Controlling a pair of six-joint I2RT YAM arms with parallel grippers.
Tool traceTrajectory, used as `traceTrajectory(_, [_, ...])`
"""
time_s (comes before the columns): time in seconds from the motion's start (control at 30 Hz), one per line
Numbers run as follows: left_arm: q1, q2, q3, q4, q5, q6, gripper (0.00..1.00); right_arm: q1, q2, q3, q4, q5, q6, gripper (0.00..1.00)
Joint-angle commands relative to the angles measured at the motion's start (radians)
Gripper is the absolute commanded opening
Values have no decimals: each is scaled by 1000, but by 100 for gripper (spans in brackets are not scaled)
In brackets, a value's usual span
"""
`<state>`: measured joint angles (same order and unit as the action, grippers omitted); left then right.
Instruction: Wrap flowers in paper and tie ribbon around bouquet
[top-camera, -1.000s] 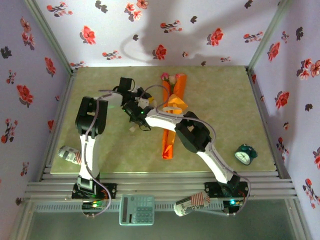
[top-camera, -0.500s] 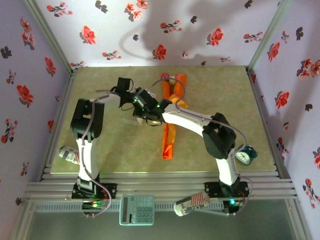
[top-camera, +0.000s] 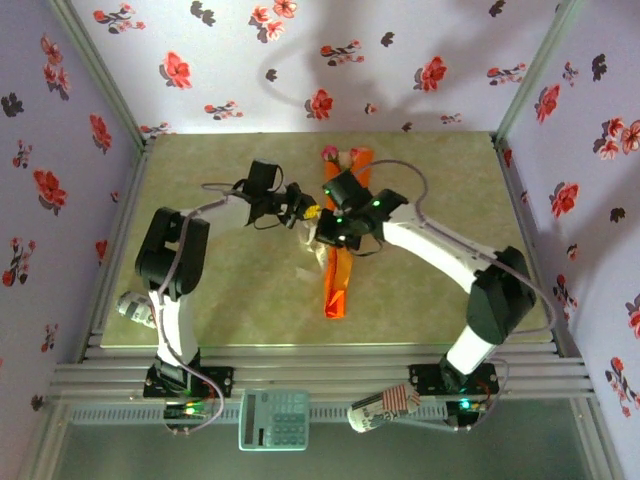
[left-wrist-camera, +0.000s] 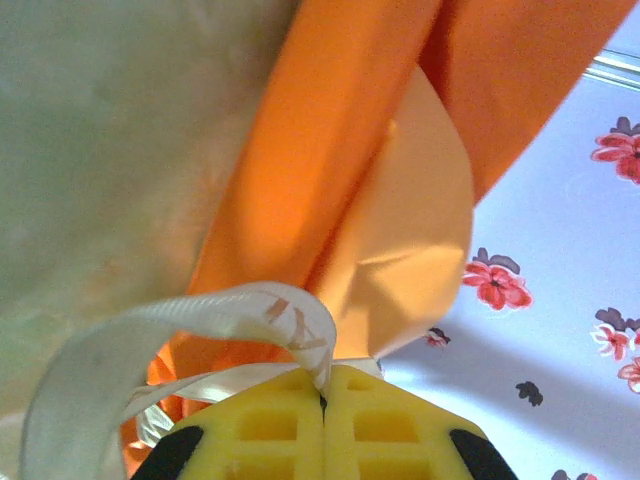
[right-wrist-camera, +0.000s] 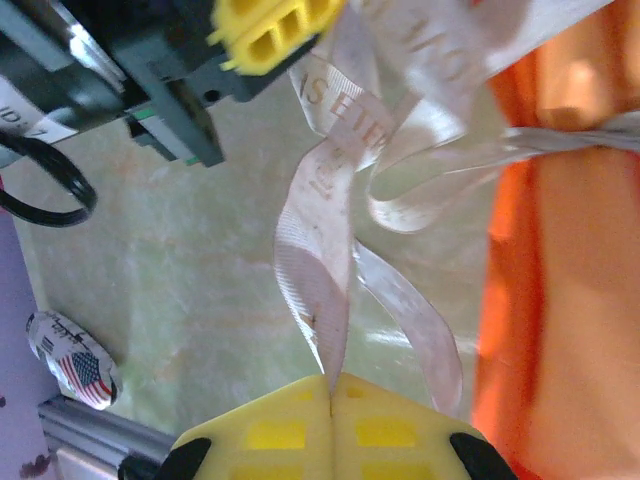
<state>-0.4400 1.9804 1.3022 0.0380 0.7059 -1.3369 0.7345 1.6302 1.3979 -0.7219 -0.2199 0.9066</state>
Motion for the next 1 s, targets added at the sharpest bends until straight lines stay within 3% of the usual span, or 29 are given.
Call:
traceTrajectory(0.0, [-27, -48, 13, -43, -26, -22, 0, -55, -32, -16, -219, -91, -109, 0])
traceTrajectory(0.1, [-56, -59, 28, -117, -41, -14, 0, -104, -41, -14, -325, -85, -191, 0])
traceTrajectory(0.47, [-76, -201, -47, -202, -140, -49, 0, -170, -104, -11, -426, -124, -272, 0])
traceTrajectory(0.67, [-74, -224, -59, -199, -148, -77, 0, -172, -97, 126, -631, 4, -377, 0])
traceTrajectory(0.97, [-88, -204, -31, -232, -115, -78, 0, -190, -76, 219, -669, 69, -404, 0])
